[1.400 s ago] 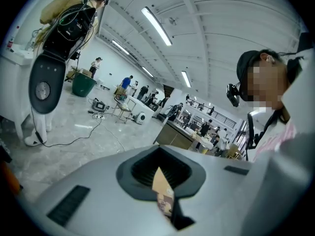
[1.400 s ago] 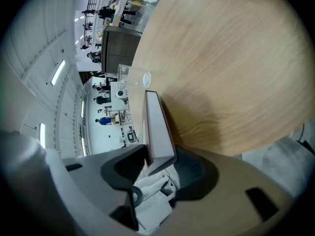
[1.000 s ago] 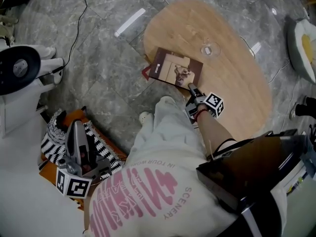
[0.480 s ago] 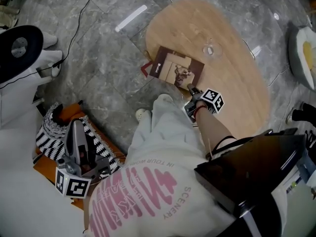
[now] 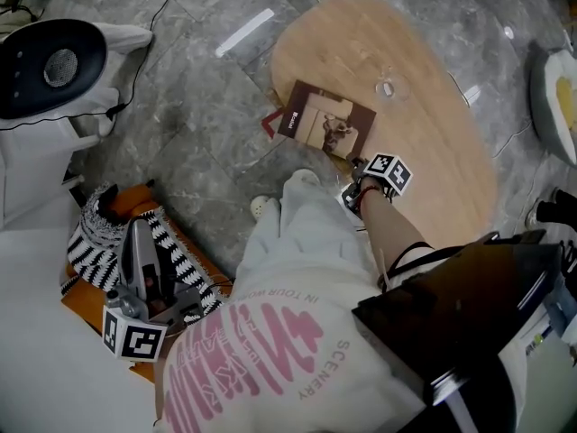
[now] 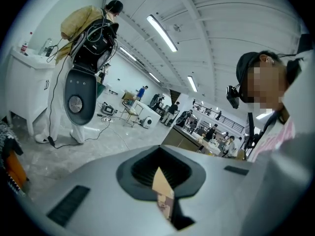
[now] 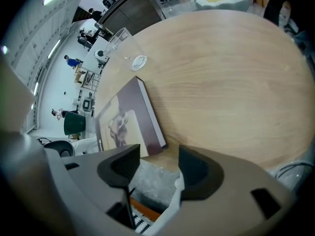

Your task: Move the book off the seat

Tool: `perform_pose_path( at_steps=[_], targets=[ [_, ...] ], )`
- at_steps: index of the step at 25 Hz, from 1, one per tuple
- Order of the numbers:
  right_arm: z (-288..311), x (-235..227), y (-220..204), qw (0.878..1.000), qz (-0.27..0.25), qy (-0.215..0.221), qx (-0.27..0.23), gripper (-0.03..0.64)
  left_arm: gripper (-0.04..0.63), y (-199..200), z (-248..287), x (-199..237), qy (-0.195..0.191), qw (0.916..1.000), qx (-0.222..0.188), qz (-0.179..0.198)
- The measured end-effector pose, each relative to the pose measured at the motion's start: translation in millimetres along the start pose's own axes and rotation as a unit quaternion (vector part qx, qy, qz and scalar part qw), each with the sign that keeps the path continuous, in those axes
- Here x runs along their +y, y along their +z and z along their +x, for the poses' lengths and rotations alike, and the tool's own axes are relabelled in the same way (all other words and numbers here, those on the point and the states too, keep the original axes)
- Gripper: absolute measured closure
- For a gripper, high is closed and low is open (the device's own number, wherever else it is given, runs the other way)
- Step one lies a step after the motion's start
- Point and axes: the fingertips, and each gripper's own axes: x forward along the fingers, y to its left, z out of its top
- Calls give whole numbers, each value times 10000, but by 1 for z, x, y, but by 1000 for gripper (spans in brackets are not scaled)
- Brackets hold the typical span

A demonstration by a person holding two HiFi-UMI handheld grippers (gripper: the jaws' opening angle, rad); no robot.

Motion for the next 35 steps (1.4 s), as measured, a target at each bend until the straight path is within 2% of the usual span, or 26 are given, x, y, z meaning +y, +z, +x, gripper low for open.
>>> perform_pose_path(
  at_steps=[5, 9, 11, 14, 16, 17, 22, 26, 28, 30, 33, 35],
  targets=[
    [-15, -14, 4, 9990, 348, -83, -267, 379, 588, 0, 2, -5, -263, 9996, -70, 23],
    [-36, -9, 5, 9969, 468, 243, -576, 380, 588, 3, -4, -9, -550, 9983, -184, 39],
    [-50, 6, 17, 9936, 422, 543, -895, 380, 588, 6, -1, -12, -844, 9960, -273, 78],
    [-73, 34, 21, 9835, 449, 1213, -1265, 383, 588, 14, -7, -10, -1120, 9929, -376, 145],
    [-92, 53, 12, 9722, 522, 1742, -1475, 407, 588, 21, -18, -5, -1231, 9914, -415, 153],
    [-101, 63, 7, 9667, 496, 1980, -1546, 442, 588, 24, -23, -2, -1294, 9905, -437, 160],
    [-149, 115, -14, 9490, -582, 2593, -1695, 492, 588, 47, -42, -3, -1689, 9828, -688, 308],
    [-204, 162, -10, 9167, -1186, 3169, -2125, 492, 588, 67, -52, -7, -1940, 9728, -1110, 604],
    [-241, 183, -9, 8974, -1457, 3381, -2432, 492, 588, 72, -58, -6, -2015, 9703, -1187, 618],
    [-281, 206, -10, 8709, -1668, 3629, -2863, 494, 588, 74, -63, -5, -2107, 9685, -1204, 564],
    [-340, 247, -20, 8214, -2154, 4007, -3441, 519, 588, 77, -70, -9, -2323, 9634, -1202, 588],
    [-372, 265, -28, 8022, -2403, 3990, -3736, 523, 588, 79, -76, -15, -2423, 9600, -1228, 677]
  ],
)
